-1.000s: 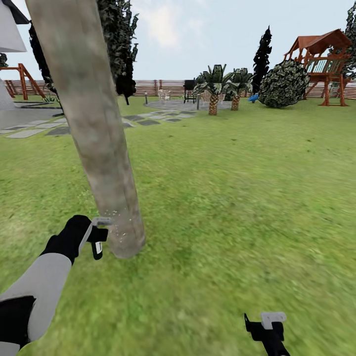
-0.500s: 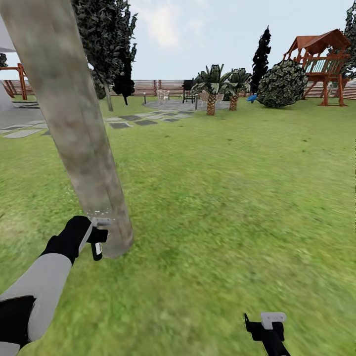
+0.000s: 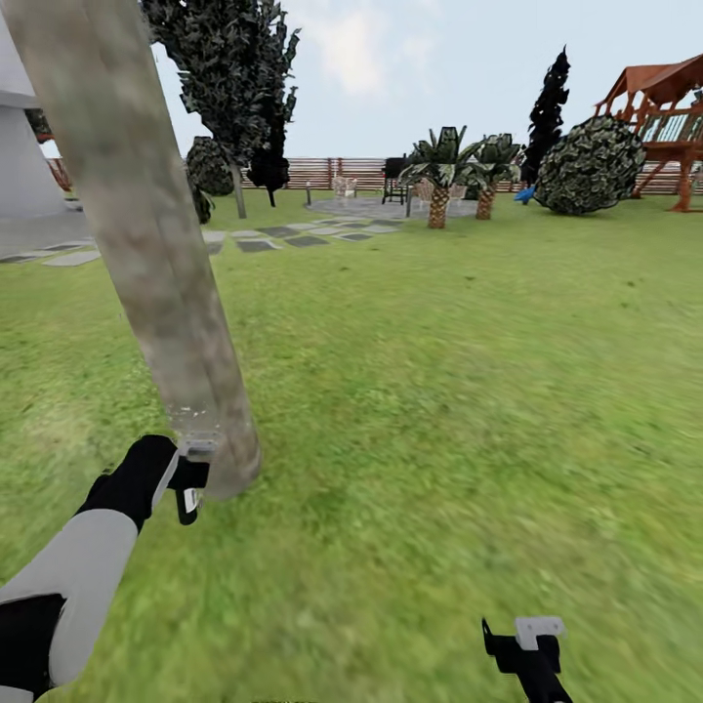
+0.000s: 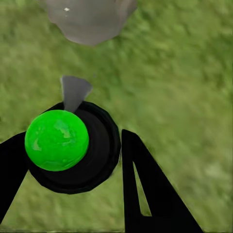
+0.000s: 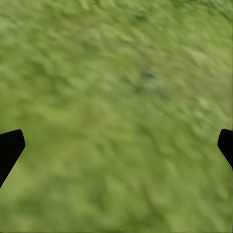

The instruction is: In the garden, pick up the pesticide atomizer on the floor and spray pesticide onto both trees until each tree trunk is fully covered.

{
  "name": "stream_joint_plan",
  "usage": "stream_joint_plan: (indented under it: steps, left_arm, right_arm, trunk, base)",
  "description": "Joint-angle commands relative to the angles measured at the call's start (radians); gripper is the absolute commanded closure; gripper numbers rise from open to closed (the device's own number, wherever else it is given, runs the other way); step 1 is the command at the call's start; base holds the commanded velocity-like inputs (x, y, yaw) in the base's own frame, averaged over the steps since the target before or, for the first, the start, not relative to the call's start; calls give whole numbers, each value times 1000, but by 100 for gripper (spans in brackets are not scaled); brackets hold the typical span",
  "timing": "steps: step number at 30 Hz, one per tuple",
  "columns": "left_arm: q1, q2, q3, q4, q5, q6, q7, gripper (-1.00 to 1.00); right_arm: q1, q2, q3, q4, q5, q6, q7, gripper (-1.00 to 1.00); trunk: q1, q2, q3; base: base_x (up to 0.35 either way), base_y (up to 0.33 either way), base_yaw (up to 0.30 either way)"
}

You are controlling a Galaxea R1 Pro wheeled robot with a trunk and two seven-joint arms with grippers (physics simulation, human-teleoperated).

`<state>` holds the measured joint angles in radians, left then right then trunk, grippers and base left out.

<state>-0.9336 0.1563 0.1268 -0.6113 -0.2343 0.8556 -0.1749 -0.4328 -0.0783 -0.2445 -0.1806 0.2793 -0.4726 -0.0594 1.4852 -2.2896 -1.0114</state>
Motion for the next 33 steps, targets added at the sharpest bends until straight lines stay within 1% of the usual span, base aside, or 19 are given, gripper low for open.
stream_joint_plan:
  steps: [1, 4, 8, 12, 13, 14, 17, 18, 21, 22, 23, 24, 26, 27, 28, 29, 30, 33]
  left_arm:
    - [14, 3, 5, -2, -10, 3, -9, 100]
    - [43, 18, 7, -2, -10, 2, -9, 100]
    - [46, 12, 11, -3, -7, 2, -6, 100]
    - [47, 10, 13, -8, -4, 2, -5, 100]
    - [47, 15, 12, -6, -5, 2, -5, 100]
    - [52, 26, 12, -3, -7, 2, -4, 100]
    - [85, 71, 13, -2, -7, 2, -3, 100]
    - [90, 75, 13, -1, -6, 2, -3, 100]
    - [102, 63, 12, -1, -3, 1, -2, 100]
    - [104, 48, 12, -1, -3, 1, -2, 100]
    - [105, 24, 11, -2, -5, 1, -1, 100]
    - [105, 10, 11, -2, -5, 0, 3, 100]
    - [105, -7, 10, -2, -3, 0, 17, 100]
    - [105, -12, 10, -2, -3, 0, 24, 100]
    - [105, -17, 12, -2, -2, -15, 34, 100]
    - [105, -18, 13, -1, -3, -56, 38, 100]
    - [106, -18, 13, 0, -3, -80, 43, 100]
    - [109, -19, 13, 5, -2, -101, 67, 100]
  right_arm:
    - [-1, 0, -4, 1, 11, -3, -5, -100]
    - [-1, 0, -4, 1, 11, -3, -5, -100]
    - [-1, 0, -4, 1, 11, -3, -5, -100]
    - [-1, 0, -4, 1, 11, -3, -5, -100]
    - [0, 0, -4, 1, 11, -3, -5, -100]
    - [-1, 0, -4, 1, 11, -3, -5, -100]
    - [-1, 1, -4, 1, 11, -3, -5, -100]
    - [-1, 1, -4, 1, 11, -3, -5, -100]
    - [0, 2, -4, 1, 11, -3, -5, -100]
    - [-1, 2, -4, 1, 11, -3, -5, -100]
    - [-1, 2, -4, 1, 11, -3, -5, -100]
    - [-1, 2, -4, 1, 11, -3, -5, -100]
    - [-1, 2, -4, 1, 11, -3, -5, -100]
    - [-1, 2, -4, 1, 11, -3, -5, -100]
    - [-1, 2, -4, 1, 11, -3, -5, -100]
    - [-1, 2, -4, 1, 11, -3, -5, -100]
    - [-1, 2, -4, 1, 11, -3, -5, -100]
    - [0, 2, -4, 1, 11, -3, -5, -100]
  trunk:
    - [0, 0, -1]
    - [0, 0, -1]
    - [0, 0, -1]
    - [0, 0, -1]
    - [0, 0, -1]
    - [0, 0, -1]
    - [0, 0, -1]
    - [0, 0, -1]
    - [0, 0, -1]
    - [0, 0, -1]
    - [0, 0, -1]
    - [0, 0, -1]
    - [0, 0, -1]
    - [0, 0, -1]
    - [0, 0, -1]
    - [0, 0, -1]
    - [0, 0, -1]
    - [0, 0, -1]
  base:
    - [0, -278, 276]
    - [121, -243, 150]
    - [264, -148, 18]
    - [319, -25, 2]
    - [263, -4, 0]
    - [114, -2, 0]
    - [34, -1, 112]
    - [5, 0, 249]
    - [2, 0, 268]
    - [0, 0, 268]
    - [0, 0, 149]
    - [0, 0, 76]
    - [0, -71, 37]
    - [0, -176, 16]
    - [6, -237, 5]
    - [67, -255, 2]
    - [109, -259, 1]
    - [142, -257, 0]
